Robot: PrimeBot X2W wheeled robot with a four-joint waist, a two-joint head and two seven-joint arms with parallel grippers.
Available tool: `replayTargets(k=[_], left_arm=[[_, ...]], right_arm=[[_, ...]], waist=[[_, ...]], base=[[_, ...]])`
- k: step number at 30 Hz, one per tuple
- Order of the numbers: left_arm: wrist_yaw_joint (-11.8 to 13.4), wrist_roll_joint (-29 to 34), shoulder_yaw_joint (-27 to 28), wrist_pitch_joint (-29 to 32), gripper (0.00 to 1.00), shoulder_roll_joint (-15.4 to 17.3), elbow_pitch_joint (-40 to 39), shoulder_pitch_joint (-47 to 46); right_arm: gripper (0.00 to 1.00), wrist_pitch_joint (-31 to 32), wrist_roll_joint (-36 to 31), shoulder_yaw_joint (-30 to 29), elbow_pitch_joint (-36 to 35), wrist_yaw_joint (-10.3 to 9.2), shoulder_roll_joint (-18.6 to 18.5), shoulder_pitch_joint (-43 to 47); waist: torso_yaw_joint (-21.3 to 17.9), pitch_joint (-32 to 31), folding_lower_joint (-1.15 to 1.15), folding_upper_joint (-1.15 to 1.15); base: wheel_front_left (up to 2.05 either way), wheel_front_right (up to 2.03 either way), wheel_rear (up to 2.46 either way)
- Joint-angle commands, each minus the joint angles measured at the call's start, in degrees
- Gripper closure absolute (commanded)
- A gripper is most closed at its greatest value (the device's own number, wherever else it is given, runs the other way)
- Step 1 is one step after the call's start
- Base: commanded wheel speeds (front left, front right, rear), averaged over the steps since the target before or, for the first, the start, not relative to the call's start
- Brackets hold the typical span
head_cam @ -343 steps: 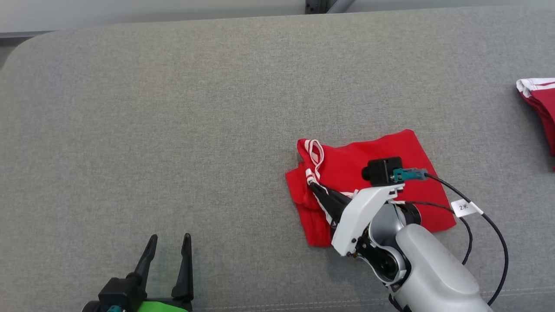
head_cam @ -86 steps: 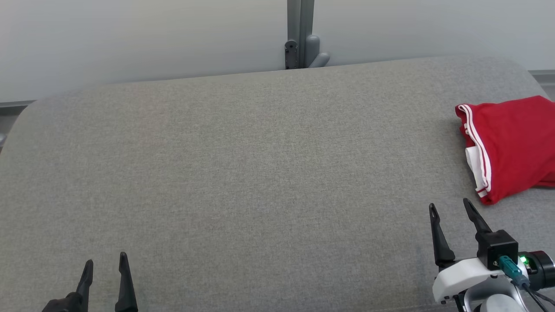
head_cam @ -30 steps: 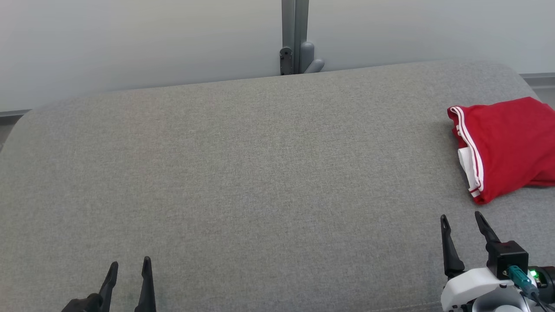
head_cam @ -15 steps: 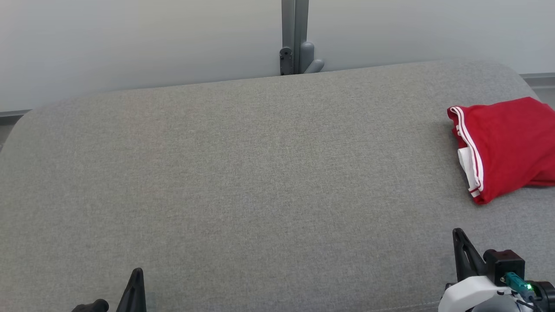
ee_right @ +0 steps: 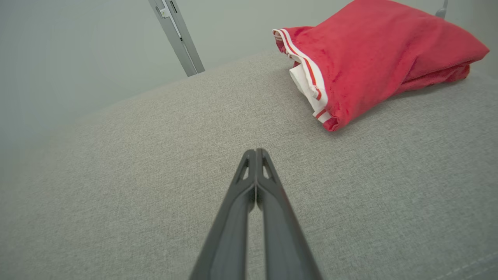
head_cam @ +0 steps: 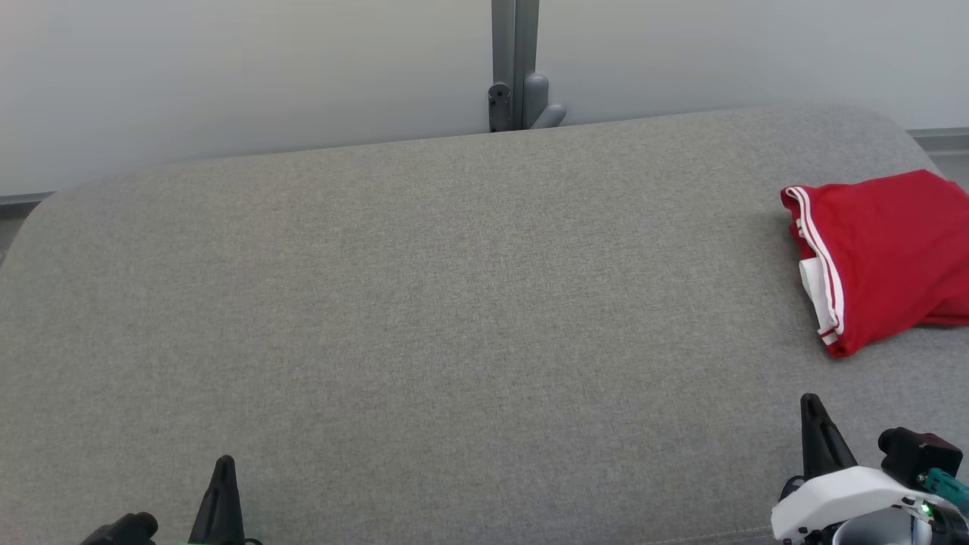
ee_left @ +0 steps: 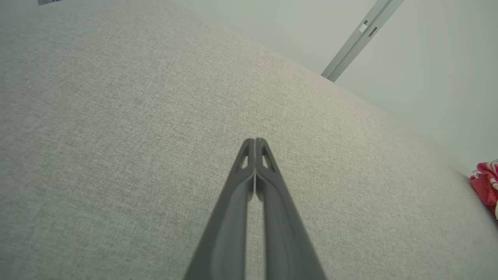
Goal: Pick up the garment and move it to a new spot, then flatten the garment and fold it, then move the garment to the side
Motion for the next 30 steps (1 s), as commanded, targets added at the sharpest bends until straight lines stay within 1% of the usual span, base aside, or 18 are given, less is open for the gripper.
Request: replayTargets(k=[1, 17, 26, 30], left_arm=[[-0.03, -2.25, 0.42, 0.51, 1.00, 0.10, -1.03, -1.71], [-0.05, -14.98, 1.47, 4.12, 1.00, -0.22, -1.78, -4.02], [-0.06, -21.22, 1.97, 5.93, 1.00, -0.37, -2.16, -5.13], [-0.07, -23.26, 2.13, 6.51, 1.00, -0.41, -2.28, -5.51]], right_arm=[[1.00, 0.49, 2.85, 0.09, -1.20, -0.01, -0.46, -1.57], [1.00, 4.09, 19.31, 0.34, -2.00, -0.03, -0.65, -2.72], [1.00, 5.91, 27.35, 0.40, -2.32, -0.03, -0.74, -3.32], [1.00, 6.51, 29.88, 0.42, -2.43, -0.03, -0.77, -3.55]], waist=[[0.00, -0.01, 0.00, 0.07], [0.01, -0.07, 0.00, 0.13], [0.01, -0.10, 0.00, 0.17], [0.01, -0.11, 0.00, 0.18]], base=[[0.00, 0.00, 0.00], [0.00, 0.00, 0.00], [0.00, 0.00, 0.00], [0.00, 0.00, 0.00]])
